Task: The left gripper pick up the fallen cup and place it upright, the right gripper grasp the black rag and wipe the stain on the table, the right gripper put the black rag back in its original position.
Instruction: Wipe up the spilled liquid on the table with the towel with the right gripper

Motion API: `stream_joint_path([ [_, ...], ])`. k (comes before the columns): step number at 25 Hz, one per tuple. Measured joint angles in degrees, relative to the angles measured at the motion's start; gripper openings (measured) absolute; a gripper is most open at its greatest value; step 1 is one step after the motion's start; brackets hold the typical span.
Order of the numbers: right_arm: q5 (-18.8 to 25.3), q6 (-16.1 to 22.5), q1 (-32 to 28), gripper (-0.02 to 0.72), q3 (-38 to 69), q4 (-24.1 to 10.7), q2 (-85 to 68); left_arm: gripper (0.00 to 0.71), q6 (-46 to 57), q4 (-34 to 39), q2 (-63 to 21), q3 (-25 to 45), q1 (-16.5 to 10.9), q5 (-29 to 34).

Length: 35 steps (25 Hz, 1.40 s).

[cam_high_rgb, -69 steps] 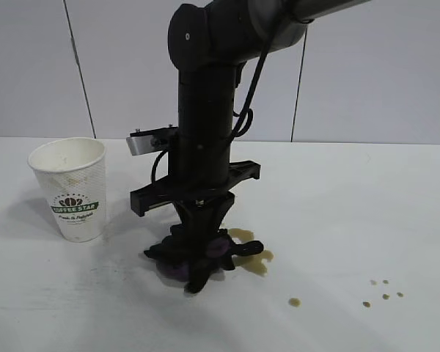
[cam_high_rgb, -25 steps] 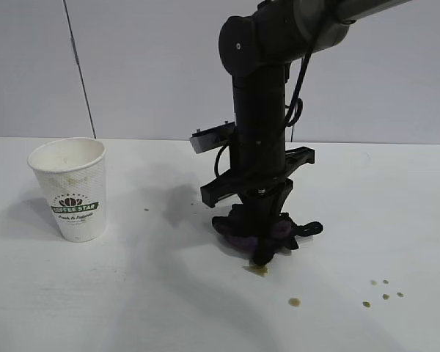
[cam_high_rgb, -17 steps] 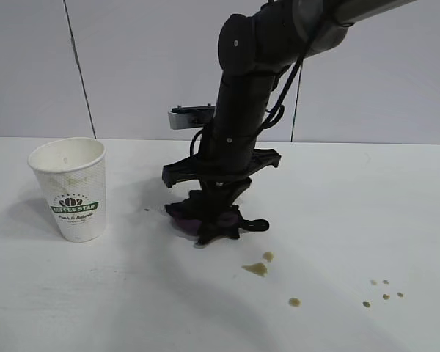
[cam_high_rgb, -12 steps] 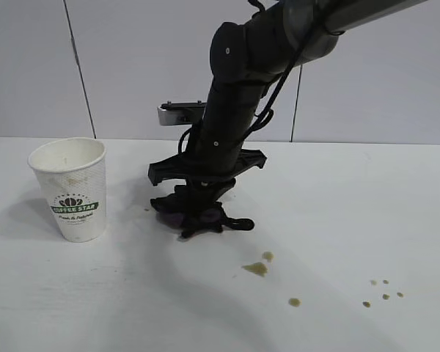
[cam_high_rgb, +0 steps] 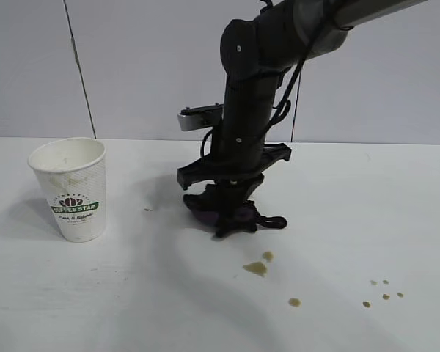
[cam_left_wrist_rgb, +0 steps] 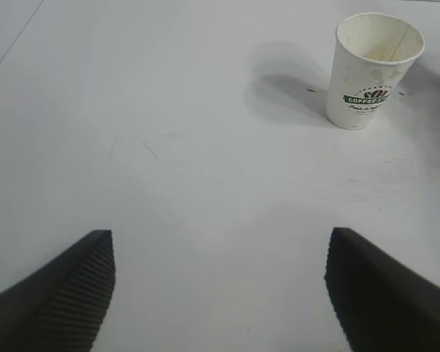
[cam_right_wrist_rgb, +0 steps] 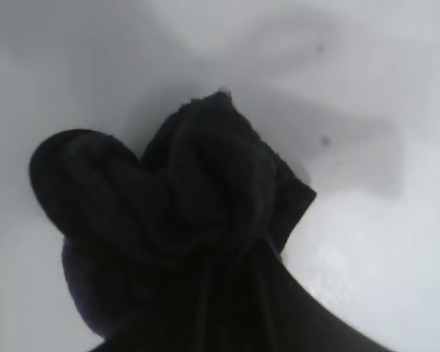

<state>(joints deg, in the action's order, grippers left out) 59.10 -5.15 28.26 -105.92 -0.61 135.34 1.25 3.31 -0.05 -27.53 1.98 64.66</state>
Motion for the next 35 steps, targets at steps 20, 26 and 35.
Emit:
stream_joint_path([
  [20, 1.0, -11.2, 1.8, 0.062, 0.8, 6.8, -1.6, 0.57, 0.0, 0.0, 0.0, 0.0, 0.0, 0.0],
  [26, 5.4, -16.9, 1.8, 0.062, 0.9, 7.6, -3.7, 0.57, 0.0, 0.0, 0.0, 0.0, 0.0, 0.0],
  [35, 9.3, -29.0, 1.8, 0.061, 9.6, 10.9, -5.1, 0.57, 0.0, 0.0, 0.0, 0.0, 0.0, 0.0],
])
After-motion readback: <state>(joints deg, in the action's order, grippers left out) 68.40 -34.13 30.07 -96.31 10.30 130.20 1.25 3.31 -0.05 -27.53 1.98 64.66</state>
